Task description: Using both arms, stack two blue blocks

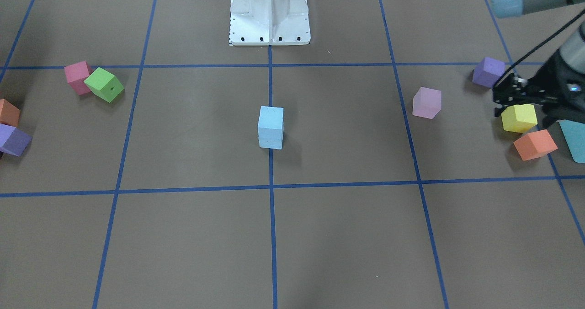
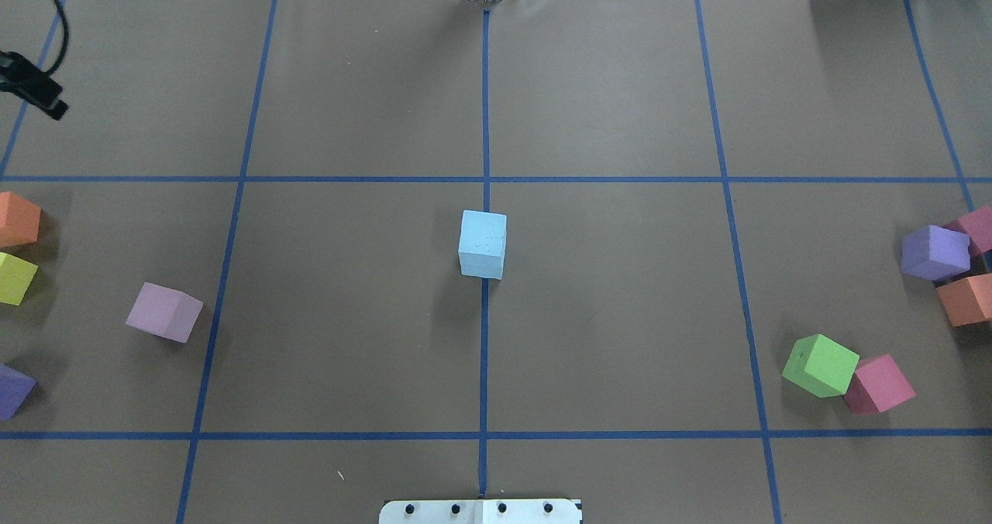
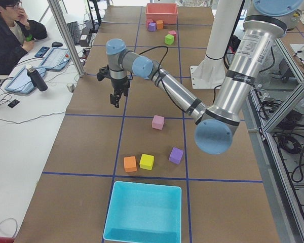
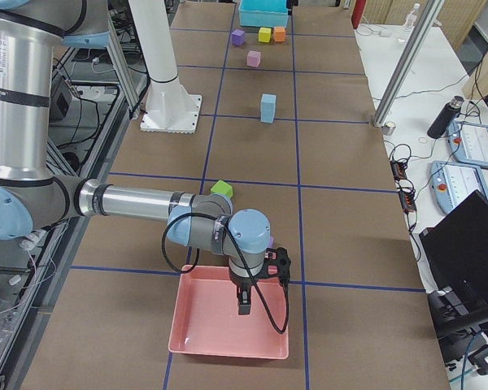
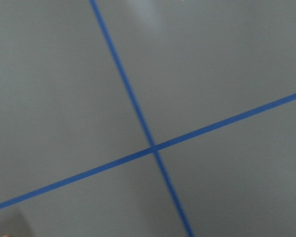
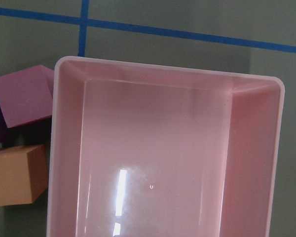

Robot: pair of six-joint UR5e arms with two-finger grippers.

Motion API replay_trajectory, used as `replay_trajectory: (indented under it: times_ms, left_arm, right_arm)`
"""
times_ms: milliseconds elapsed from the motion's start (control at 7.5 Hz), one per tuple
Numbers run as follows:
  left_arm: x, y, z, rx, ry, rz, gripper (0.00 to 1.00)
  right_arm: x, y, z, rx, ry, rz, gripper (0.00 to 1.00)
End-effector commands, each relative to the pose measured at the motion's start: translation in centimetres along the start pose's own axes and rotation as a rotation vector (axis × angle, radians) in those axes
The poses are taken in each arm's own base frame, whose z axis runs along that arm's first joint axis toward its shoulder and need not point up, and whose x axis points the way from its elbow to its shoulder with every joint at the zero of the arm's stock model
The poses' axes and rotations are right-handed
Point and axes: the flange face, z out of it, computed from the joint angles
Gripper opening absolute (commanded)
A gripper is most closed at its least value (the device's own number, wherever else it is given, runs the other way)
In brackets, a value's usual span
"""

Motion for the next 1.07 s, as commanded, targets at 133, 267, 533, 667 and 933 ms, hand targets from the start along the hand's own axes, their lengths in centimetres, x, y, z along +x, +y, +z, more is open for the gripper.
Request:
replay_trajectory:
  times_ms: [133,267,533,667,933]
  left_arm:
    - [-16.9,10.9,4.1,-0.037,-0.076,-0.194,0.98]
    - [-18.1,13.9,5.8,-0.06,-0.073,-0.214,0.98]
    - [-20.2,19.0,6.5,-0.06,-0.066,-0.271,0.98]
    - [-20.5,19.9,6.9,-0.07,-0.065,-0.281,0.98]
    - [-20.0,20.8,6.8,-0.053,0.042,-0.305,0.98]
  right_arm:
    - [0.0,0.0,0.1,0.0,-0.01,0.002,1.0]
    - [0.0,0.0,0.1,0.0,-0.01,0.002,1.0]
    - [0.0,0.0,0.1,0.0,-0.01,0.002,1.0]
    - [-0.1,-0.1,-0.1,0.004,-0.011,-0.001,1.0]
    - [-0.1,-0.1,-0.1,0.004,-0.011,-0.001,1.0]
